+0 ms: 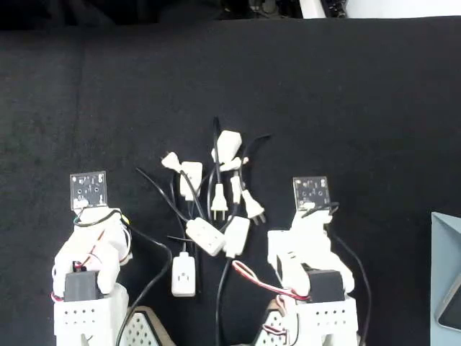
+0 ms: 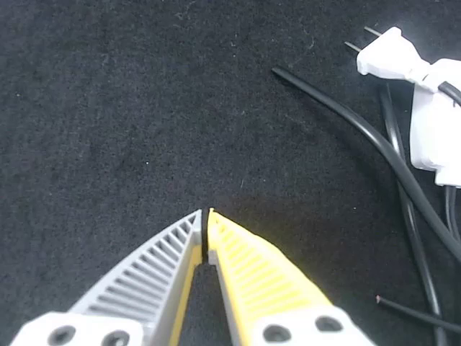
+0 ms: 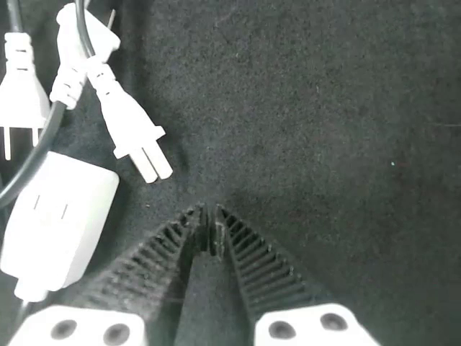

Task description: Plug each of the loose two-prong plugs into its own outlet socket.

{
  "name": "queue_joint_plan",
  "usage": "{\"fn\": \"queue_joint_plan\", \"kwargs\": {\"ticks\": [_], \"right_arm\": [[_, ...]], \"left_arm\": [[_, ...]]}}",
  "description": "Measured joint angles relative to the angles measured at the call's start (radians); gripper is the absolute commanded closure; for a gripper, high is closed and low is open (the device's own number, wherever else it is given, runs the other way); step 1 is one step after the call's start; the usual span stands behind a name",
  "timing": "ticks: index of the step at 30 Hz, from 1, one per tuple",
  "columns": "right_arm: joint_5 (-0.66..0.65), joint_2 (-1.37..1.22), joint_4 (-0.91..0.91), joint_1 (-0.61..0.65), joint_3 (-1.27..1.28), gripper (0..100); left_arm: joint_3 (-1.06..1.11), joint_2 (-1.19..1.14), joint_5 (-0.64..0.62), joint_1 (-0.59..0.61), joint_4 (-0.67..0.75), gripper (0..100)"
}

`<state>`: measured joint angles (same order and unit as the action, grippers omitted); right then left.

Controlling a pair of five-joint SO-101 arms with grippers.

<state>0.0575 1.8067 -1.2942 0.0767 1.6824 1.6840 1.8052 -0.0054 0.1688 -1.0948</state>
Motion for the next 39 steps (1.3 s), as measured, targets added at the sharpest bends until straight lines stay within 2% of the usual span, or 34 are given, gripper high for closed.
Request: {"fn": "queue_joint_plan", "kwargs": {"ticks": [9,14,18,28,31,35,39], "right_arm": [[0.0,0.0,0.0,0.0,0.0,96.9],[0.0,0.0,0.0,0.0,0.0,96.9],[0.0,0.0,0.0,0.0,0.0,96.8],[-0.006,0.0,0.0,-0.006,0.0,96.6],[-0.103,0.0,0.005,-0.006,-0.002,96.7],[-0.324,0.0,0.091,-0.009,-0.011,96.6],[-0.419,0.0,0.172,-0.02,-0.087,96.6]], "left_arm": [[0.0,0.0,0.0,0.0,-0.003,97],[0.0,0.0,-0.003,0.0,-0.144,97],[0.0,0.005,-0.003,0.0,-0.176,97],[-0.046,0.012,-0.003,0.002,-0.149,97],[-0.052,0.011,0.0,0.015,-0.097,97],[-0.052,0.011,0.009,0.1,-0.049,97],[-0.054,0.011,0.12,0.192,-0.037,97]]}}
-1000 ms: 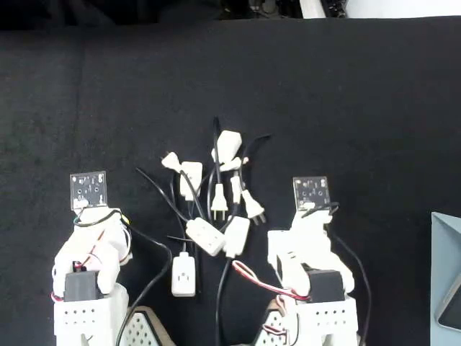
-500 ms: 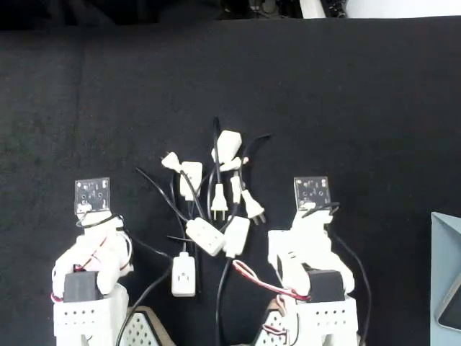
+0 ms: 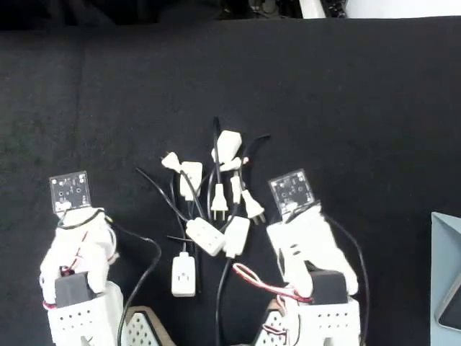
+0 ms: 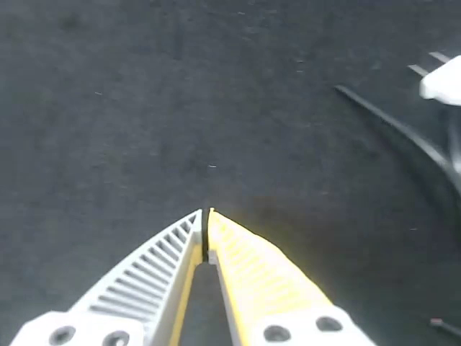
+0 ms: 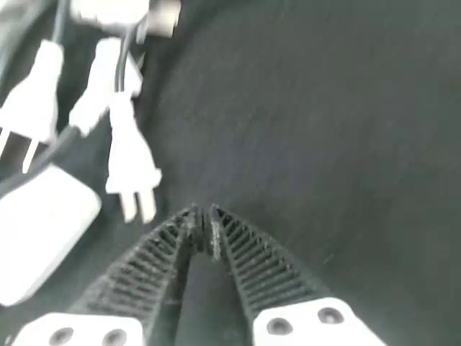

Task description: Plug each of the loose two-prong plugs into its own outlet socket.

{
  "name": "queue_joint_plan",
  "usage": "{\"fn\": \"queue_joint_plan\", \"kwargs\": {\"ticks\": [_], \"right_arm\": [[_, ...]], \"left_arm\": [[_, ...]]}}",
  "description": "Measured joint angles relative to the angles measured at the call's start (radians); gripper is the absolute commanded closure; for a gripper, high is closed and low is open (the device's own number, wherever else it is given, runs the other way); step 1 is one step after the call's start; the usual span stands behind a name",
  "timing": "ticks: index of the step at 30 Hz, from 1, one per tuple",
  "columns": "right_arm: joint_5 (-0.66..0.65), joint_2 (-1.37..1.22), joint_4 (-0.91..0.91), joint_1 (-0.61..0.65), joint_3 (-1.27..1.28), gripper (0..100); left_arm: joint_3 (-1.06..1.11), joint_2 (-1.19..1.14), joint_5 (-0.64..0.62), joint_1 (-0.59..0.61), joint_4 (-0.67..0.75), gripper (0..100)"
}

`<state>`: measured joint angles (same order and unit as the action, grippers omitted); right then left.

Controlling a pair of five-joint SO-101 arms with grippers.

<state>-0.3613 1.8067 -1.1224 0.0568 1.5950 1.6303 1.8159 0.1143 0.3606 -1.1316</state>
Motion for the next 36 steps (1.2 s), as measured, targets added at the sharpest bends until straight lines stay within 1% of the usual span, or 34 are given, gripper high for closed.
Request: {"fn": "queue_joint_plan", "kwargs": {"ticks": [3,6,10,14,17,20,22,28,33,36], "right_arm": [[-0.014,0.0,0.015,0.0,-0.115,96.6],[-0.017,-0.023,0.017,0.02,-0.247,96.6],[-0.012,-0.255,0.02,0.046,-0.396,96.6],[0.038,-0.563,0.021,0.069,-0.534,96.2],[0.069,-0.766,0.021,0.089,-0.614,90.1],[0.117,-0.95,0.023,0.12,-0.663,81.4],[0.146,-1.057,0.026,0.143,-0.686,77.9],[0.186,-1.298,0.029,0.216,-0.749,77.2],[0.232,-1.435,0.04,0.262,-0.802,77.2],[0.235,-1.505,0.078,0.278,-0.818,77.2]], "left_arm": [[0.0,0.0,0.074,0.02,0.003,97],[0.0,0.0,0.103,0.02,0.003,97],[0.0,0.0,0.126,0.02,0.003,97],[0.0,0.0,0.132,0.02,0.003,97],[0.0,0.0,0.143,0.02,0.003,97],[0.017,0.0,0.147,0.02,0.003,97],[0.017,0.0,0.147,0.02,0.003,97],[0.017,0.0,0.147,0.02,0.003,97],[0.017,0.0,0.147,0.02,0.003,97],[0.017,0.0,0.147,0.02,0.003,97]]}}
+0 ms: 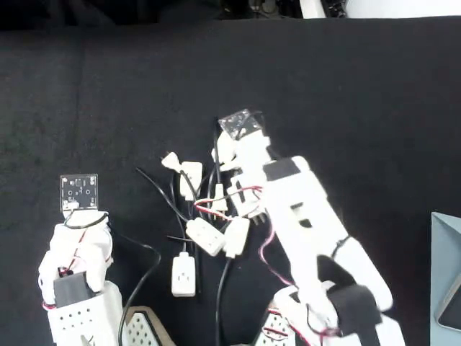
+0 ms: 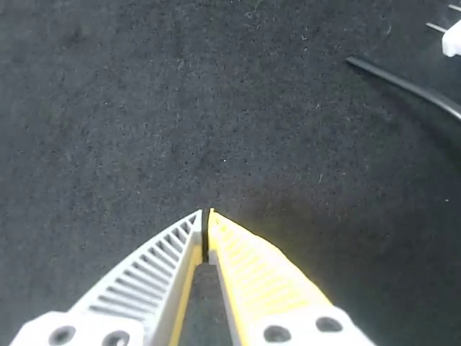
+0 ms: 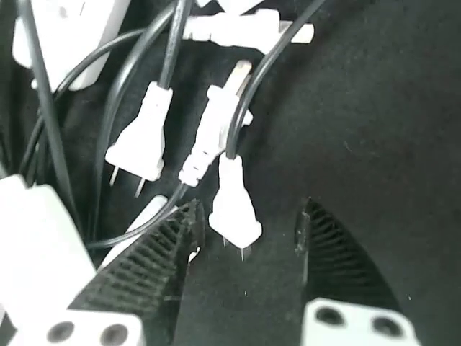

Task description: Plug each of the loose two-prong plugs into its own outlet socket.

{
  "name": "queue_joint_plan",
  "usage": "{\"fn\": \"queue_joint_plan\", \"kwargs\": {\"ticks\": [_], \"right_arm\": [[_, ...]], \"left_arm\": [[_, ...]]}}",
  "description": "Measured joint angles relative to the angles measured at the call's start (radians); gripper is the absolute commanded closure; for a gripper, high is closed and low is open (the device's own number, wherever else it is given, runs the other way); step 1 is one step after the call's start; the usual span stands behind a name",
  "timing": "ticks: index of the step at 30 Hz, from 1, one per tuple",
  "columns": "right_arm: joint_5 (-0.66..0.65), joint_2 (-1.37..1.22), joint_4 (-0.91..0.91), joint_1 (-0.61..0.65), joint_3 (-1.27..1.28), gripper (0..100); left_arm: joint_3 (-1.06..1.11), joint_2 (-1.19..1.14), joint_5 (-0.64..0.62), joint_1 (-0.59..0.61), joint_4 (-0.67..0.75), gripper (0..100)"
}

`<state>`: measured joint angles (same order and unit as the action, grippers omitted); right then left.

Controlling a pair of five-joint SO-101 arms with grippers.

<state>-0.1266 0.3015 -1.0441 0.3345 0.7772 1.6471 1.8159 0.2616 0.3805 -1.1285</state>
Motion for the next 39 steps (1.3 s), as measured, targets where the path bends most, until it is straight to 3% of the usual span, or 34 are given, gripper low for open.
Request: {"fn": "queue_joint_plan", "kwargs": {"ticks": [15,22,31,39], "right_arm": [[0.002,-0.261,0.091,-0.005,-0.072,78.2],[0.0,-0.351,0.091,-0.008,-0.13,98.9],[-0.02,-0.281,-0.118,-0.005,-0.216,98.7],[-0.219,-0.074,-0.33,-0.169,-0.238,98.7]], "left_arm": [[0.018,0.0,0.0,0.006,0.0,97],[0.018,0.0,0.0,0.006,0.0,97],[0.018,0.0,0.0,0.006,0.0,97],[0.018,0.0,0.0,0.006,0.0,97]]}}
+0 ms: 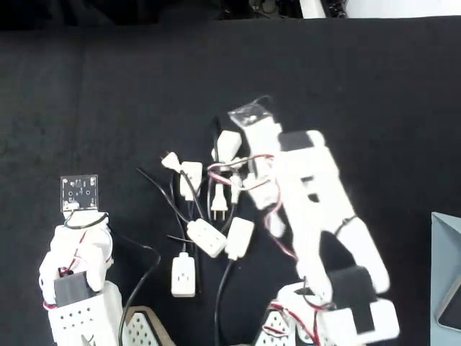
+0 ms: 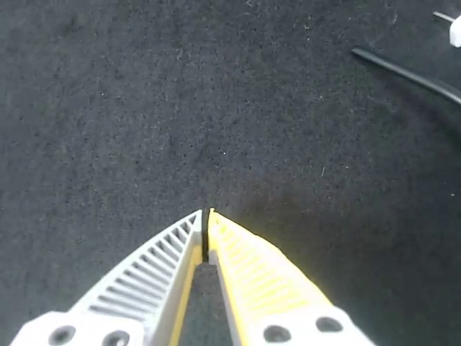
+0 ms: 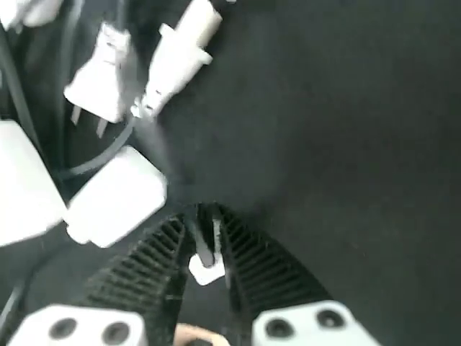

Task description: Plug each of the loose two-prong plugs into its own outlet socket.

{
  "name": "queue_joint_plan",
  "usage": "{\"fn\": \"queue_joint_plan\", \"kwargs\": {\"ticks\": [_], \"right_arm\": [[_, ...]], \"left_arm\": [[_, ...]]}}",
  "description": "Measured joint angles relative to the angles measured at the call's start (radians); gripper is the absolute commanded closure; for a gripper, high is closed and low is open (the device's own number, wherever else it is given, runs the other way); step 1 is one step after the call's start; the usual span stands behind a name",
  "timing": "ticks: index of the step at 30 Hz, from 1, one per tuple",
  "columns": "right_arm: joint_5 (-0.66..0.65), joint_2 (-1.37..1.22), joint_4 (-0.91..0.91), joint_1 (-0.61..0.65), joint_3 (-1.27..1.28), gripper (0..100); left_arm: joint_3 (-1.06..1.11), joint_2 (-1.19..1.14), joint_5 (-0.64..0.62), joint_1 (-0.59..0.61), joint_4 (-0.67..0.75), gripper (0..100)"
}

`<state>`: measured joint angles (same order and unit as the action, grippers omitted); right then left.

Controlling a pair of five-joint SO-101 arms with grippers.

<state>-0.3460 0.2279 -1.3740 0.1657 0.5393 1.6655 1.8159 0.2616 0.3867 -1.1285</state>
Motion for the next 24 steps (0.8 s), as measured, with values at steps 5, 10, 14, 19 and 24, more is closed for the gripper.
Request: {"fn": "queue_joint_plan", "kwargs": {"ticks": [5,10,14,19,24], "right_arm": [[-0.074,0.037,-0.028,-0.074,0.012,98.2],[-0.072,0.048,0.017,-0.075,0.058,83.4],[0.003,0.048,-0.08,-0.074,-0.021,80.4],[0.031,0.048,-0.253,-0.052,-0.186,80.4],[0.032,0.049,-0.348,-0.049,-0.236,80.4]], "left_arm": [[0.0,0.0,0.0,0.0,0.0,97],[0.0,0.0,0.0,0.0,0.0,97],[0.0,0.0,0.0,0.0,0.0,97],[0.0,0.0,0.0,0.0,0.0,97],[0.0,0.0,0.0,0.0,0.0,97]]}}
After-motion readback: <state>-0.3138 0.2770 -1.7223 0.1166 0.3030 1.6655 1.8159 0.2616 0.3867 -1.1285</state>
